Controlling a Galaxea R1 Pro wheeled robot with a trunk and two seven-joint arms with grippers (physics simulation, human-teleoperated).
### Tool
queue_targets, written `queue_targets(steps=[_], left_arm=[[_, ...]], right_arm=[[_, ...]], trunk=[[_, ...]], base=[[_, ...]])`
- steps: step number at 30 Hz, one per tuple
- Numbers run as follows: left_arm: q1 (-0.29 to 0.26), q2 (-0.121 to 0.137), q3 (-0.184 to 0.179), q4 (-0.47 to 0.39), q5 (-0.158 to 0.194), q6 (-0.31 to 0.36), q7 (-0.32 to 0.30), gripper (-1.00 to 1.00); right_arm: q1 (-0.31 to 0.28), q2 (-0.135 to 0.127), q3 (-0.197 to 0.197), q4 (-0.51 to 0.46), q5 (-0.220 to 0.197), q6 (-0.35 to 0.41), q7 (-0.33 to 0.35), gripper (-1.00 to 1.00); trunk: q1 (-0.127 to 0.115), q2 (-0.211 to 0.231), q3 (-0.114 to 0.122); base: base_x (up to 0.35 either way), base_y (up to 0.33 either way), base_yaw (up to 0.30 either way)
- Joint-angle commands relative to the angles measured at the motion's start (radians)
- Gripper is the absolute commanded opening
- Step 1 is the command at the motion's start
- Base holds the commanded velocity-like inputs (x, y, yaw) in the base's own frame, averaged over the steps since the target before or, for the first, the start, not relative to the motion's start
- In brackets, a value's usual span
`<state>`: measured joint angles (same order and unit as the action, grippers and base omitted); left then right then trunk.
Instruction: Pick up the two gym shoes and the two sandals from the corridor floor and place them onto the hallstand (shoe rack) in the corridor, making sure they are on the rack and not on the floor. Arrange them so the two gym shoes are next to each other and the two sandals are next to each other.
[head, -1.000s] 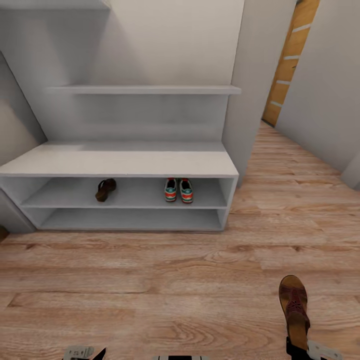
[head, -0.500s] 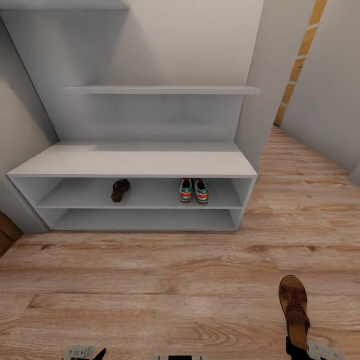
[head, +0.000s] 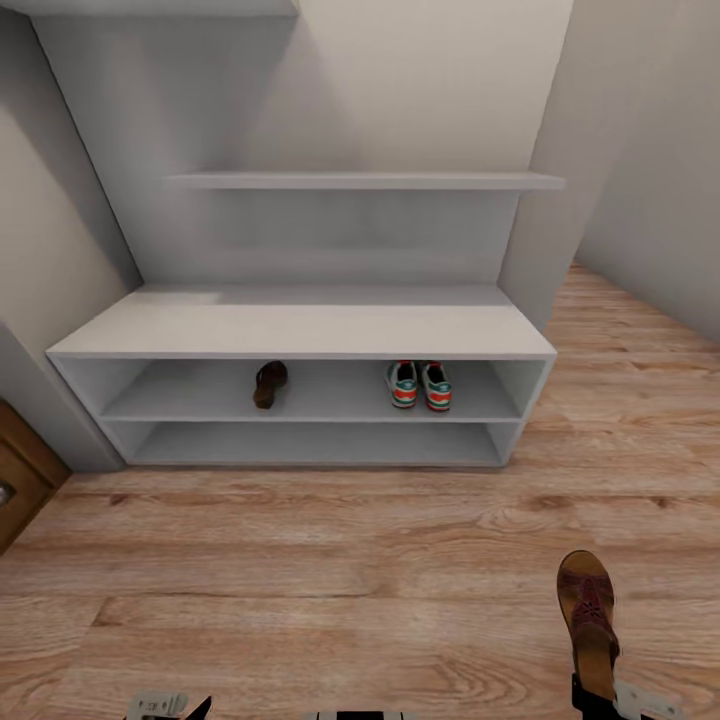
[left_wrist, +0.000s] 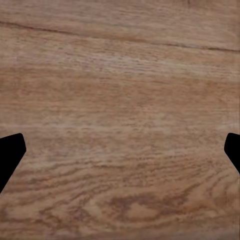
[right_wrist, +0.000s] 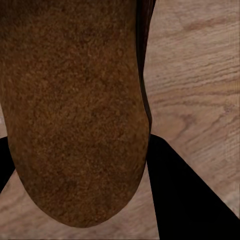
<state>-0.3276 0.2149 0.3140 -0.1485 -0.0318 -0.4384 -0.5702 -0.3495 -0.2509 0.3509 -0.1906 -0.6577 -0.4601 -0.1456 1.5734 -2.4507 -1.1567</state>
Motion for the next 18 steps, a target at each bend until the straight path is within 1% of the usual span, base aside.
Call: queue_targets(steps=[1, 18], left_arm=[[-0.001, 0.000, 0.007, 0.001, -0.003, -0.002, -0.005, 1.00], [-0.001, 0.000, 0.007, 0.001, -0.003, -0.002, -0.005, 1.00]], right_arm=[[0.000, -0.001, 0.008, -0.001, -0.005, -0.002, -0.006, -1.00], [0.000, -0.001, 0.008, -0.001, -0.005, -0.002, -0.006, -1.00]], trunk=[[0.000, 0.000, -0.001], [0.000, 0.000, -0.001]], base=[[0.005, 0.328, 0.000], [0.001, 0.328, 0.000]])
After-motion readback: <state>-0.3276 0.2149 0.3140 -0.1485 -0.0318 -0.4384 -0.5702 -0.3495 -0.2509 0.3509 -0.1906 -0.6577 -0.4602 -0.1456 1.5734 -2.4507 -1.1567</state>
